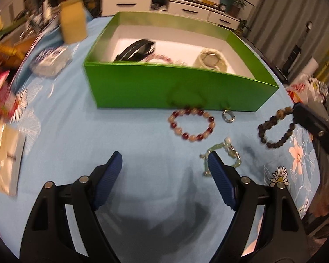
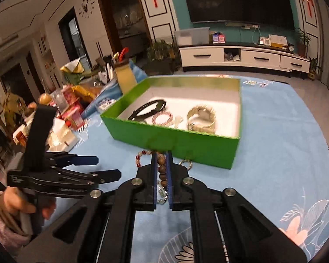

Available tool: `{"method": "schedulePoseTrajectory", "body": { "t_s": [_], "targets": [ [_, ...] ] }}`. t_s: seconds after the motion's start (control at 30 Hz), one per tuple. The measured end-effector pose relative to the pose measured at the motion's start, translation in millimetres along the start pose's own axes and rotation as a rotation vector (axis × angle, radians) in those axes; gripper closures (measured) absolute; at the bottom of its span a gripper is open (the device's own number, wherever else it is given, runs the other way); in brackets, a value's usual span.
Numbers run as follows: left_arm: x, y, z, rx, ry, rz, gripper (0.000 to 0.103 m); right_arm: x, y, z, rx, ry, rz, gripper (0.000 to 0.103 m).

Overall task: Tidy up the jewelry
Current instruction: 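Grasp the brown wooden bead bracelet with the right tool while the left tool grasps the red bead bracelet, then carry both bead bracelets into the green box and open both tools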

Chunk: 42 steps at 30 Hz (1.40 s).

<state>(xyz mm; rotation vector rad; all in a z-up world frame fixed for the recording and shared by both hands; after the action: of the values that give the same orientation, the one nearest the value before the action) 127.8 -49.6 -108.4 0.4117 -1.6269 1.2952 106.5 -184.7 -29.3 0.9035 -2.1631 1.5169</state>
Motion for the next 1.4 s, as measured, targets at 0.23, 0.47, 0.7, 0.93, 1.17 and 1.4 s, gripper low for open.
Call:
{"method": "schedulePoseTrajectory", "body": {
  "t_s": [0.23,0.47,0.7,0.93,1.17,1.4],
  "targets": [
    [-17,-27,30,-0.118,0.033,-0.009,0.029,3,0,15,-0.039,0.025,0.011,0.096],
    [-47,-38,55,-0.182,0.047,-0.050,0.043,4,2,22,-0.061,0.024,0.010,0.096],
    [-57,-41,55,-0.214,0.019,-0.043,0.070,7,1,29,-0.087,0.021,0.016,0.096],
    [-48,-30,49,-0.181,0.032,-0.026,0.095,3,3,30,-0.098,0.022,0.008,0.096],
    [-11,-31,31,-0.050,0.133,0.056,0.095,9,0,30,-0.098,0.026,0.016,0.096],
    [31,-34,-1,0.099,0.208,0.137,0.095,16,-2,25,-0.096,0.015,0.027,0.096]
  ]
}}
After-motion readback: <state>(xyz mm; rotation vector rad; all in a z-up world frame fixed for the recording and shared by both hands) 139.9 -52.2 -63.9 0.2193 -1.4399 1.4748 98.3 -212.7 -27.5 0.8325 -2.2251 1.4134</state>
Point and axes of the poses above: each gripper's, at about its wrist camera, not at the fingertips, and x roughly against the way its jaws point, z to its right, y to its underside, the point moved 7 cm from there along -x, roughly the way its jaws point, and after that the axes turned 11 degrees about -x, right-handed, at the moved point
